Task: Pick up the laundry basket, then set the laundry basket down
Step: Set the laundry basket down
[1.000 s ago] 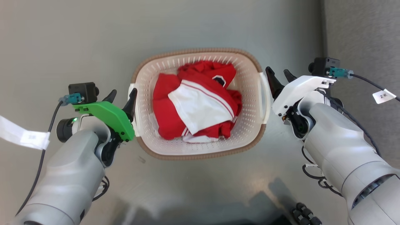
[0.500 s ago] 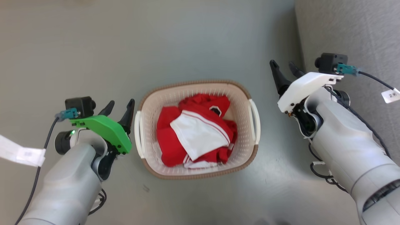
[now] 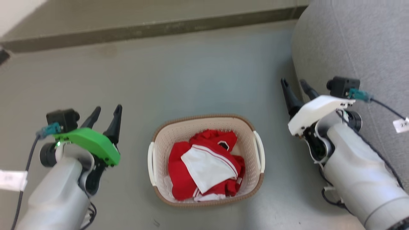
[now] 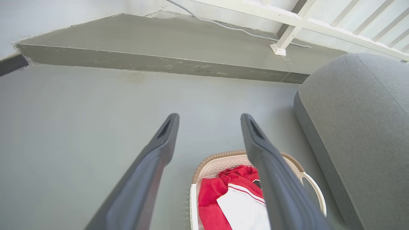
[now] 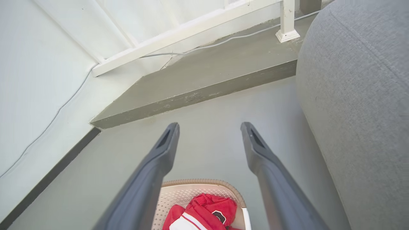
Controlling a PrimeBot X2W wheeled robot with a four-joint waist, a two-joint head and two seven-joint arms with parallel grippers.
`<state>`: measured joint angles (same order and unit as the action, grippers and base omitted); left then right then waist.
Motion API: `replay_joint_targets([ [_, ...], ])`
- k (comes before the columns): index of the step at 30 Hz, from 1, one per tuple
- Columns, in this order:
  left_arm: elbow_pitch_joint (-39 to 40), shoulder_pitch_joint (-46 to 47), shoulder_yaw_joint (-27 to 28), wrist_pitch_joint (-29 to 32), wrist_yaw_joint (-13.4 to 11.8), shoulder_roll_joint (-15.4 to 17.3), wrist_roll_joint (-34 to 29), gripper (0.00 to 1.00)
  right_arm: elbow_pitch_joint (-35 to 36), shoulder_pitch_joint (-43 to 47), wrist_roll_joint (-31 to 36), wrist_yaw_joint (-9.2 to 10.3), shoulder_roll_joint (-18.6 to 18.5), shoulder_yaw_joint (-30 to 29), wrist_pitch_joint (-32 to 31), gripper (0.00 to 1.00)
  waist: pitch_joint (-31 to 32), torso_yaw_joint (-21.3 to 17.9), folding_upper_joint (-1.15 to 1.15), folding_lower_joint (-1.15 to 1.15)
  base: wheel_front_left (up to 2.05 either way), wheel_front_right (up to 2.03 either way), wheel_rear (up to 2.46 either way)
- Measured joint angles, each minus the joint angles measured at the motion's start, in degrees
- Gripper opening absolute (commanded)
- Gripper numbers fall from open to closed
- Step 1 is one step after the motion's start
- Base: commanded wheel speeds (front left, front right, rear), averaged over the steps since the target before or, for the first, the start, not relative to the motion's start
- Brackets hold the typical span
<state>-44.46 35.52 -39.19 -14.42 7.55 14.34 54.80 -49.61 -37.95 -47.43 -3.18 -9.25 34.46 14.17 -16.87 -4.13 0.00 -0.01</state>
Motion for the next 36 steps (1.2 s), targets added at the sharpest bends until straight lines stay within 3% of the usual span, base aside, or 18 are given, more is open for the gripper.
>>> replay_joint_targets([
  [13,10.88,-12.65,12.1,0.0,-3.11,-0.69,-7.37,1.0,13.25,11.77,9.93,3.42,-0.71,-6.72,0.01,1.0,10.58,-0.55,0.0,0.0,0.0,0.0,0.0],
  [21,18.78,-17.71,18.84,0.0,-4.9,-2.7,-12.74,1.0,22.05,17.72,15.49,6.7,-2.01,-11.71,0.2,1.0,14.75,-0.36,0.0,0.0,0.0,0.0,0.0],
  [36,27.55,-26.68,25.86,0.0,-5.56,-4.82,-20.86,1.0,30.02,26.01,22.18,7.35,-1.71,-14.29,0.26,1.0,16.18,0.19,0.0,0.0,0.0,0.0,0.0],
])
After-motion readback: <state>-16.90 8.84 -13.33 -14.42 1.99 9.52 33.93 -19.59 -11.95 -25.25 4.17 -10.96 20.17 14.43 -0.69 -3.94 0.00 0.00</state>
